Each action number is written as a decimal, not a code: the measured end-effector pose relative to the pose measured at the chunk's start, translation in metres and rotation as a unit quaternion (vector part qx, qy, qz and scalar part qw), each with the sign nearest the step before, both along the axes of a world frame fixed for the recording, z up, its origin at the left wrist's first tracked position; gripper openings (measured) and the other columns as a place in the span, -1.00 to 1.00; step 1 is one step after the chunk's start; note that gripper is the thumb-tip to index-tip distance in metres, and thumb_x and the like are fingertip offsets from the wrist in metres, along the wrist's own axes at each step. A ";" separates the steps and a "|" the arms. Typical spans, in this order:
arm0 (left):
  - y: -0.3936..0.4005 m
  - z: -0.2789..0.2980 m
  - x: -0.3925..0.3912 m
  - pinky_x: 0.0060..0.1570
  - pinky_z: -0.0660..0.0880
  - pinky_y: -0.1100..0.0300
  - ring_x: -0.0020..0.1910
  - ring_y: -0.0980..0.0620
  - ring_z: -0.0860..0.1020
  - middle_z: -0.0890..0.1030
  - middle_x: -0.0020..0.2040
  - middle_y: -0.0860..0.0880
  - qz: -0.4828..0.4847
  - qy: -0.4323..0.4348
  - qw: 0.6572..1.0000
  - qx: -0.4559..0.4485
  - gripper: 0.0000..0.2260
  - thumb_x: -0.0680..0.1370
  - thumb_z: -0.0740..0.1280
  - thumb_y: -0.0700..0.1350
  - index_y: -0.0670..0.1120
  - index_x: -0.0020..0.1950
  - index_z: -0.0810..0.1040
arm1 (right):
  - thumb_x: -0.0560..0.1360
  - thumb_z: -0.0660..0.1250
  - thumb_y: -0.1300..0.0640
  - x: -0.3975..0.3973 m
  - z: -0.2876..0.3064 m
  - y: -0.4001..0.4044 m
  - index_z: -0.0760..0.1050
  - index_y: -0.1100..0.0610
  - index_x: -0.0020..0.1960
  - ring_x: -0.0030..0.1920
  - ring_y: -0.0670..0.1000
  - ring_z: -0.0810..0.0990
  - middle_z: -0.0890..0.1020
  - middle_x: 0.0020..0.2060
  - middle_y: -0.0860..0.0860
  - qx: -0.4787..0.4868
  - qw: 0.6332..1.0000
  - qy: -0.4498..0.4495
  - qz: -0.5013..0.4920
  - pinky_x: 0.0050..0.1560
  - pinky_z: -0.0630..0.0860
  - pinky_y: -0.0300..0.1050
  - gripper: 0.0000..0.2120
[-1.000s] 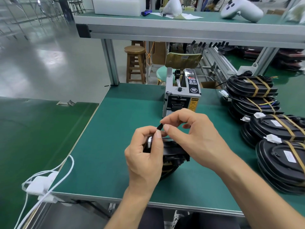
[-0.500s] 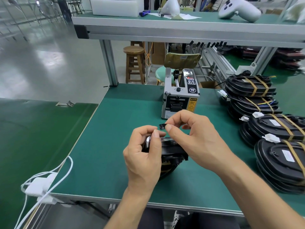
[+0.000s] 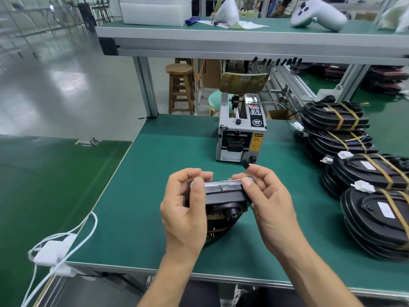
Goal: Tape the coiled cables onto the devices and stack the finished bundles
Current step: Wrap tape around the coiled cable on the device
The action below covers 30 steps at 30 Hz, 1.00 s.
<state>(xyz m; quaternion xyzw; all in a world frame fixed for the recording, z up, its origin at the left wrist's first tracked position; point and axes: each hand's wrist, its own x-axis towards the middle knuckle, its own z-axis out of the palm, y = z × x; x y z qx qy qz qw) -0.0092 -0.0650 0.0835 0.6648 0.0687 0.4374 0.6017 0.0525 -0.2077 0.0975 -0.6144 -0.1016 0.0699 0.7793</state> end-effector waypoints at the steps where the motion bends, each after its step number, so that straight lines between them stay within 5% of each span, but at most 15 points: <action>1: 0.003 -0.005 -0.004 0.22 0.60 0.12 0.22 -0.11 0.69 0.73 0.19 -0.02 -0.024 -0.008 1.000 -0.010 -0.69 0.76 0.21 0.20 0.03 0.29 0.59 | 0.52 0.42 0.05 0.001 0.000 0.001 0.50 0.09 0.25 0.07 -0.02 0.71 0.75 0.06 0.09 0.001 1.000 0.003 -0.005 0.09 0.60 -0.19 -0.67; 4: 0.019 -0.028 -0.020 0.48 0.45 -0.04 0.46 -0.21 0.54 0.62 0.42 -0.10 -0.066 0.011 0.998 0.002 -0.57 0.78 0.13 0.19 -0.04 0.48 0.53 | 0.59 0.45 0.15 0.006 0.000 0.002 0.50 0.10 0.25 -0.02 -0.12 0.70 0.76 0.02 0.08 0.000 1.000 0.008 -0.007 -0.08 0.56 -0.34 -0.73; 7: 0.037 -0.053 -0.039 0.55 0.37 -0.19 0.55 -0.16 0.46 0.56 0.50 -0.02 -0.083 0.101 0.990 0.055 -0.56 0.72 0.18 0.12 -0.03 0.54 0.49 | 0.50 0.45 0.06 0.009 0.001 0.001 0.49 0.11 0.25 0.00 -0.07 0.70 0.76 0.02 0.10 0.018 1.000 0.018 -0.005 0.10 0.56 -0.13 -0.64; 12: 0.047 -0.060 -0.057 0.33 0.48 0.29 0.40 -0.04 0.57 0.58 0.39 0.19 -0.046 0.186 0.978 0.084 -0.54 0.58 0.33 0.20 0.12 0.46 0.54 | 0.49 0.53 0.04 0.012 -0.001 0.000 0.50 0.12 0.26 0.04 0.01 0.70 0.75 0.04 0.13 0.037 0.999 0.028 0.001 0.26 0.53 0.09 -0.58; 14: 0.051 -0.060 -0.058 0.33 0.47 0.31 0.44 -0.01 0.54 0.56 0.42 0.14 -0.057 0.187 0.970 0.145 -0.47 0.56 0.40 0.16 0.09 0.53 0.50 | 0.49 0.52 0.04 0.013 -0.002 0.001 0.50 0.12 0.27 0.05 0.02 0.70 0.75 0.05 0.13 0.028 0.999 0.031 0.000 0.26 0.54 0.09 -0.59; 16: 0.056 -0.064 -0.053 0.32 0.43 0.40 0.47 0.10 0.51 0.54 0.45 0.21 -0.112 0.225 0.953 0.166 -0.42 0.55 0.42 0.19 0.26 0.58 0.42 | 0.47 0.54 0.03 0.015 -0.001 0.002 0.50 0.12 0.26 0.03 0.01 0.71 0.76 0.03 0.12 0.026 0.999 0.034 -0.002 0.23 0.55 0.09 -0.57; 20: 0.057 -0.073 -0.037 0.32 0.56 0.27 0.42 0.19 0.57 0.57 0.44 0.31 -0.188 0.273 0.943 0.038 -0.46 0.53 0.42 0.24 0.56 0.47 0.37 | 0.41 0.46 -0.06 0.021 0.005 0.006 0.51 0.11 0.26 0.00 -0.01 0.69 0.75 -0.01 0.05 0.005 0.999 0.045 0.001 0.28 0.53 0.22 -0.52; 27: 0.070 -0.080 -0.021 0.14 0.61 0.34 0.34 0.08 0.66 0.68 0.36 0.12 -0.189 0.278 0.941 -0.044 -0.54 0.52 0.48 0.18 0.33 0.42 0.53 | 0.62 0.24 -0.05 0.029 0.009 0.008 0.42 0.16 0.30 0.12 0.16 0.69 0.71 0.16 0.19 0.116 0.985 0.112 0.061 0.19 0.56 0.07 -0.64; 30: 0.074 -0.081 -0.025 0.25 0.64 0.02 0.30 0.06 0.68 0.72 0.31 0.09 -0.179 0.278 0.939 -0.098 -0.47 0.51 0.47 0.21 0.11 0.45 0.54 | 0.65 0.19 -0.01 0.026 0.003 0.004 0.41 0.13 0.32 0.24 0.27 0.65 0.64 0.28 0.28 0.205 0.964 0.145 0.086 0.28 0.59 0.18 -0.68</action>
